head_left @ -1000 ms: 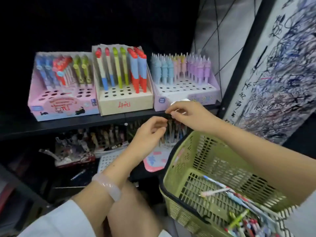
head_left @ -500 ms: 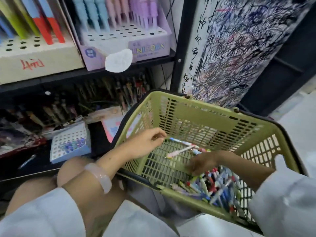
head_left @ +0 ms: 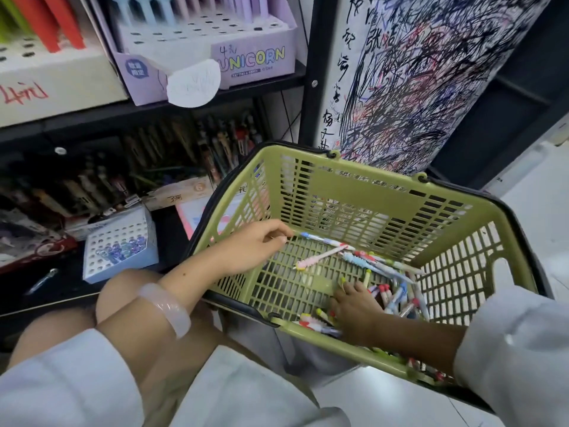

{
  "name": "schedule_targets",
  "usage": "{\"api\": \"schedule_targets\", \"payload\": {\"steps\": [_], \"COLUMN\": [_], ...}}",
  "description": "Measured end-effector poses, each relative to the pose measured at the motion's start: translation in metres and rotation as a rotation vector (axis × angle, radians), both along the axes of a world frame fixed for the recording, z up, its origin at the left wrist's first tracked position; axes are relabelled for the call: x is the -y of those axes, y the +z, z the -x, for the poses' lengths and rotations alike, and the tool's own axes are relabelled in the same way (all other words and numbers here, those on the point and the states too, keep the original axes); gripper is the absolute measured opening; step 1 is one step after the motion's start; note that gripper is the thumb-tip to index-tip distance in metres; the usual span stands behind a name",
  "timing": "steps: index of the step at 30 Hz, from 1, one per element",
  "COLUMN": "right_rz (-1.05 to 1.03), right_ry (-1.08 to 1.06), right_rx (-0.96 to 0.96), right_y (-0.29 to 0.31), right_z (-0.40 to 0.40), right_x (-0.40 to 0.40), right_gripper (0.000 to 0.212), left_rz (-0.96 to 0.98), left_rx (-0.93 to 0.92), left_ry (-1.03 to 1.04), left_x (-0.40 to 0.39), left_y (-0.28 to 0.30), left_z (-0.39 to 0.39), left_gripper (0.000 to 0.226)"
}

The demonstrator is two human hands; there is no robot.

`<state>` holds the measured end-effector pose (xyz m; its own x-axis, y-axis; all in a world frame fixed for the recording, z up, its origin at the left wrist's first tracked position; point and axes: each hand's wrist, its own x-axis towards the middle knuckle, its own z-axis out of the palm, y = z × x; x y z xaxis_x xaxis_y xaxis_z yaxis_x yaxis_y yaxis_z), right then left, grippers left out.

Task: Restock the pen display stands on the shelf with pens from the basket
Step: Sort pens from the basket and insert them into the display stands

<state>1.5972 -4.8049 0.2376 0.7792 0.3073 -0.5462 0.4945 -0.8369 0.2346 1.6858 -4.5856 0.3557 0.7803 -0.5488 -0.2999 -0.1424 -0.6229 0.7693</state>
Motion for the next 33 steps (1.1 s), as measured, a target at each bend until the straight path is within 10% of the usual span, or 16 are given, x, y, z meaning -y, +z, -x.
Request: {"api": "schedule_targets", "payload": {"steps": [11, 20, 33], "right_rz": [0.003, -0.302, -1.558], "right_ry": [0.097, -0.276, -1.005], "right_rx": [0.1, -0.05, -0.122], "right_y": [-0.012, -0.01, 0.117], "right_z": [-0.009, -0.012, -0.083], "right_x": [-0.012, -0.008, -0.043], "right_gripper": [0.041, 0.048, 0.013], "left_rz": [0.028, 0.058, 0.29], "left_rx": [-0.015, -0.023, -0.245], "left_ry": [-0.006, -0.016, 0.17], "left_x": [-0.009, -0.01, 0.001], "left_y": [0.003, 0.002, 0.015], "left_z": [0.002, 0.003, 0.007], "left_gripper": [0.023, 0.015, 0.044]}}
